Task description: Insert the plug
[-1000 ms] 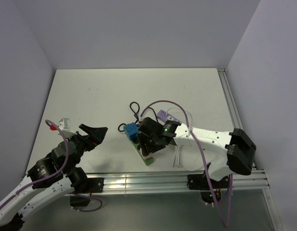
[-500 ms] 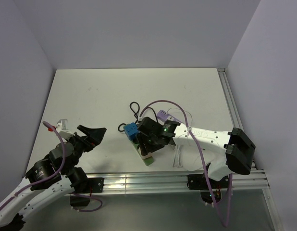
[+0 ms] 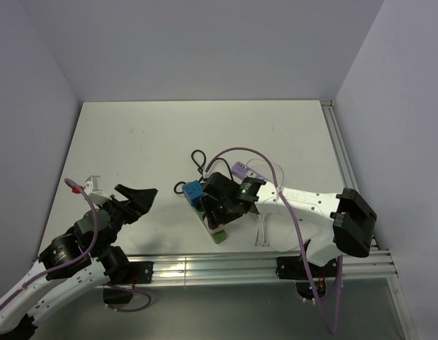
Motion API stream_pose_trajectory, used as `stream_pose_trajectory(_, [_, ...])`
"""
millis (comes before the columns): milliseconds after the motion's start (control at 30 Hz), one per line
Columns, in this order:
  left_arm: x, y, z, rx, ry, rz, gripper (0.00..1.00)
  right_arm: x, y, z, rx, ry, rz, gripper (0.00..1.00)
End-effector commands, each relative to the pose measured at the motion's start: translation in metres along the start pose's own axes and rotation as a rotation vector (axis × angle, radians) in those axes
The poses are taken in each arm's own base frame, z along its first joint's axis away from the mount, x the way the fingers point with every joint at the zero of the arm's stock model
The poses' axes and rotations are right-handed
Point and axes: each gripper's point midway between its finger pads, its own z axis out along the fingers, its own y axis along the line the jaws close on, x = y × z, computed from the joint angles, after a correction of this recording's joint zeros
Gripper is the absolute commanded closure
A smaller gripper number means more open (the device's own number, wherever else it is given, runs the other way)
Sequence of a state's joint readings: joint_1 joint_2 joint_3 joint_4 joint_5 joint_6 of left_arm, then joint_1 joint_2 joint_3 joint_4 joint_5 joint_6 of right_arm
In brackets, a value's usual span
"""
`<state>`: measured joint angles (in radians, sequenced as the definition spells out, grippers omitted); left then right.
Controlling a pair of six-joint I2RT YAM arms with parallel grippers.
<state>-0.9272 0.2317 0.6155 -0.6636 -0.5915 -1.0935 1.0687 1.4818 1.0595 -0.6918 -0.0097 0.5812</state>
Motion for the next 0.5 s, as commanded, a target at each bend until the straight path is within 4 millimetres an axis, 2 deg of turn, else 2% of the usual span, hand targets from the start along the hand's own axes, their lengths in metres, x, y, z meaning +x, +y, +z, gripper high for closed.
stream_pose_trajectory(0, [0.0013, -0.0019, 0.0016, 0.007, 0.003, 0.011, 0.07, 0.0021, -0.0193, -0.0018, 0.068, -0.01, -0.012, 1.0])
stream_pose_trajectory(467, [0.003, 0.0001, 0.0027, 0.0, 0.006, 0.014, 0.07, 0.0107, -0.0208, -0.001, 0.038, 0.015, -0.023, 1.0])
